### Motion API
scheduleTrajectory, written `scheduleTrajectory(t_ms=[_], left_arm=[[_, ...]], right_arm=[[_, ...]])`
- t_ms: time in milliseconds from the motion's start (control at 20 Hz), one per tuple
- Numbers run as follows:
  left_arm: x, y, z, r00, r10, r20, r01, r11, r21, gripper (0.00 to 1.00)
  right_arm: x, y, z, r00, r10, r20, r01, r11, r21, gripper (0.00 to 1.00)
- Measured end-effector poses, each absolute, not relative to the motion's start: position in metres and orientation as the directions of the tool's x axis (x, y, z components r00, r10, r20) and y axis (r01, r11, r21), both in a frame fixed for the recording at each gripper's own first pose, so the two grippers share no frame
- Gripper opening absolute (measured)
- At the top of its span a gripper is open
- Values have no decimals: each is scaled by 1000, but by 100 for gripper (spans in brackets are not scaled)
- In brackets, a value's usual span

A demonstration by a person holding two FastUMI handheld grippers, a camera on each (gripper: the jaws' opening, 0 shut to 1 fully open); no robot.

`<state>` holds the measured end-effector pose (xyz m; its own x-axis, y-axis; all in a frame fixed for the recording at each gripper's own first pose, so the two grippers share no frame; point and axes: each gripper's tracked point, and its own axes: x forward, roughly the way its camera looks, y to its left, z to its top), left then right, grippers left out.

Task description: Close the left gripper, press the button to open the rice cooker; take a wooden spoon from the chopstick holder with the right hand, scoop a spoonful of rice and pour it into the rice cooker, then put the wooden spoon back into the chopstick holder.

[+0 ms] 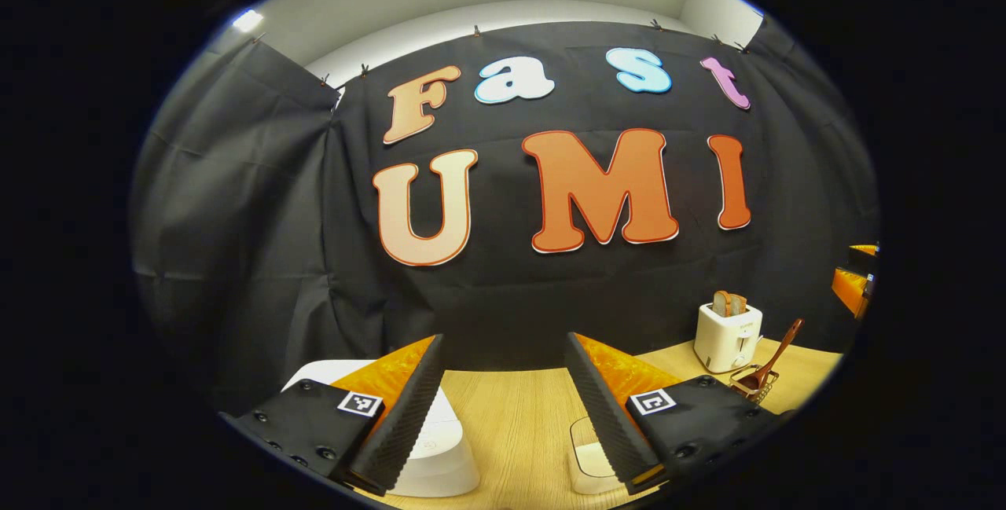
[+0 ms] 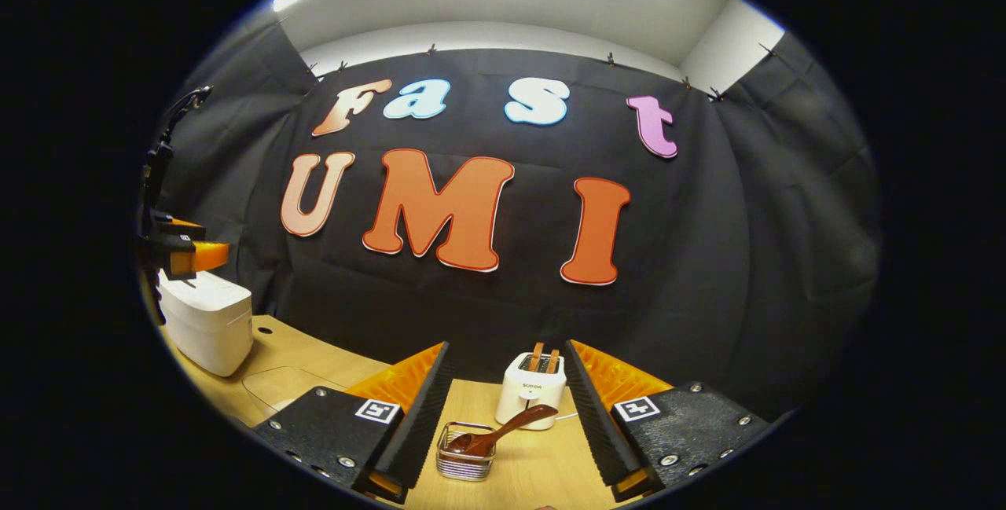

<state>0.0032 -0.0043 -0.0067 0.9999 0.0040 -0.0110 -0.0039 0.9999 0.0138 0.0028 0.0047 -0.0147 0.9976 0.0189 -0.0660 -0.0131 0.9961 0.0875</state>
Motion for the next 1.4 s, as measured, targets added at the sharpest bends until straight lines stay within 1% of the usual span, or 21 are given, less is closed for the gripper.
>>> scheduleTrajectory(t_ms=[150, 200, 250, 300, 850, 1000, 1050, 1100, 1150, 1300, 1350, 1400], left_arm=[[3, -5, -7, 1000, 9, -10, -8, 1000, 22, 96], [3, -5, -7, 1000, 7, -10, -7, 1000, 22, 98], [4, -6, -7, 1000, 8, -12, -8, 1000, 23, 98], [4, -4, -7, 1000, 10, -12, -10, 1000, 23, 96], [8, 9, -12, 998, 39, -48, -38, 999, 30, 96], [13, 18, -16, 996, 57, -75, -56, 998, 17, 95], [14, 22, -21, 994, 63, -95, -63, 998, 3, 92], [15, 27, -23, 991, 66, -112, -68, 998, -12, 82], [17, 32, -23, 990, 76, -122, -79, 997, -23, 77], [22, 55, -26, 980, 118, -162, -127, 991, -50, 27], [24, 61, -28, 975, 128, -181, -140, 989, -56, 22], [25, 64, -31, 973, 125, -194, -139, 988, -59, 12]], right_arm=[[6, -1, -24, 995, -7, -103, 16, 996, 87, 83], [6, -1, -26, 994, -8, -113, 18, 996, 89, 83], [6, 0, -27, 992, -5, -123, 17, 995, 95, 84], [7, 0, -29, 991, -1, -133, 15, 994, 104, 84], [12, 8, -38, 981, 22, -193, 4, 991, 134, 83], [15, 11, -40, 977, 25, -210, 2, 992, 128, 83], [15, 12, -41, 977, 26, -212, 1, 992, 126, 83], [15, 11, -41, 977, 23, -213, 4, 992, 125, 83], [16, 11, -41, 977, 24, -213, 3, 992, 125, 84], [17, 9, -41, 977, 23, -213, 5, 992, 129, 84], [18, 8, -41, 977, 22, -213, 6, 992, 130, 84], [19, 7, -42, 977, 21, -214, 7, 992, 129, 83]])
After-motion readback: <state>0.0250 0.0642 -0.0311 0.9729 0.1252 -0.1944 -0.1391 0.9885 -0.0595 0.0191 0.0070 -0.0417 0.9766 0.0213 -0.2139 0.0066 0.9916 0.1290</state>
